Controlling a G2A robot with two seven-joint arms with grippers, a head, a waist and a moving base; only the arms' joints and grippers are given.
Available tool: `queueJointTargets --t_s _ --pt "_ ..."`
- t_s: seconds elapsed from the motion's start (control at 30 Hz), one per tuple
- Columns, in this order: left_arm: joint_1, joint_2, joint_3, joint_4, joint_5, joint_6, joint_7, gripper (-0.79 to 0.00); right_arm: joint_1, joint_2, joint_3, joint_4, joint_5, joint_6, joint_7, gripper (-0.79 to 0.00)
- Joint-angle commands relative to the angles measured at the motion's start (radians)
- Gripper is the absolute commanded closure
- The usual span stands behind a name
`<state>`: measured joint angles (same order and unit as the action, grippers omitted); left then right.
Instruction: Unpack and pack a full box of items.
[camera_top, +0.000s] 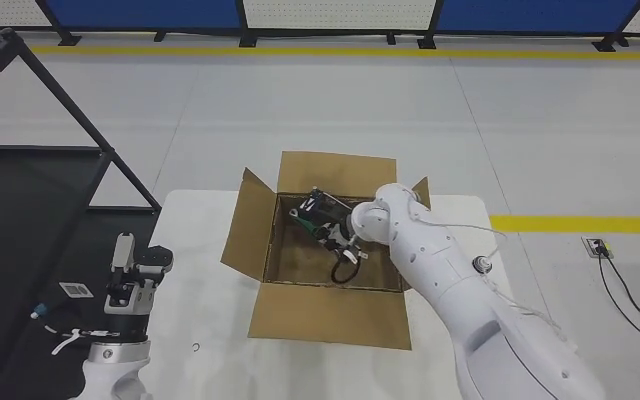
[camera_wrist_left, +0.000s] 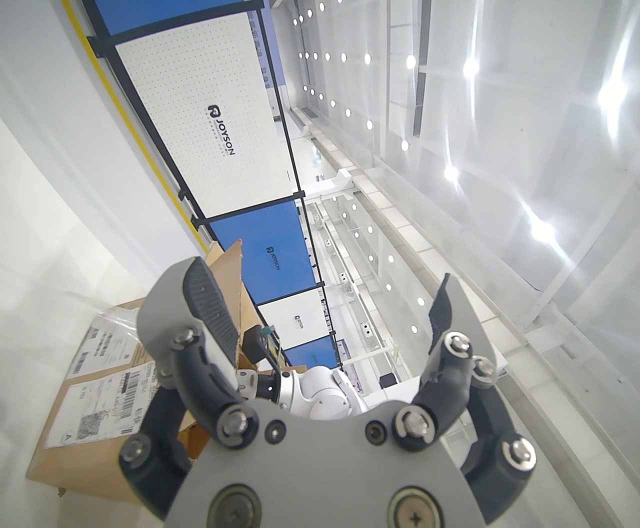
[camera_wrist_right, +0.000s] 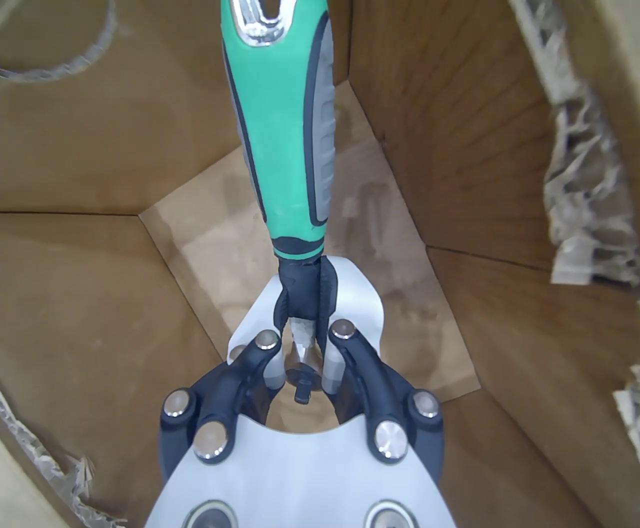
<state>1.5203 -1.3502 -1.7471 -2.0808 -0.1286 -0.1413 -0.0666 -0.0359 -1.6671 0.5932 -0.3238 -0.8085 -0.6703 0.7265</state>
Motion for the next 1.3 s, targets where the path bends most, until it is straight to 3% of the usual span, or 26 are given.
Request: queueJointTargets --t_s 0.0,0.27,0.53,0.73,0.93,1.27 --pt "-0.001 0.000 0.001 -0.001 0.002 0.000 -0.002 -0.785 -0.010 0.019 0.013 -0.040 -0.005 -0.011 -0.013 0.000" --pt "-0.004 0.002 0.006 -0.006 0.008 -0.001 -0.005 -0.785 -0.106 0.125 0.105 -0.317 -0.045 -0.010 -0.005 0.000" --pt "-0.003 0.002 0.010 -0.004 0.010 -0.006 0.000 -0.785 -0.374 0.262 0.322 -0.869 -0.109 0.067 0.126 0.000" --pt "0.002 0.002 0.014 -0.005 0.015 -0.012 0.009 -0.785 -0.552 0.313 0.443 -1.190 -0.118 0.102 0.184 0.000" --pt "0.008 0.002 0.018 -0.010 0.021 -0.013 0.012 -0.785 -0.617 0.326 0.478 -1.320 -0.097 0.122 0.155 0.000" --pt "0.016 0.002 0.030 -0.016 0.033 -0.014 0.020 -0.785 -0.617 0.326 0.478 -1.320 -0.097 0.122 0.155 0.000"
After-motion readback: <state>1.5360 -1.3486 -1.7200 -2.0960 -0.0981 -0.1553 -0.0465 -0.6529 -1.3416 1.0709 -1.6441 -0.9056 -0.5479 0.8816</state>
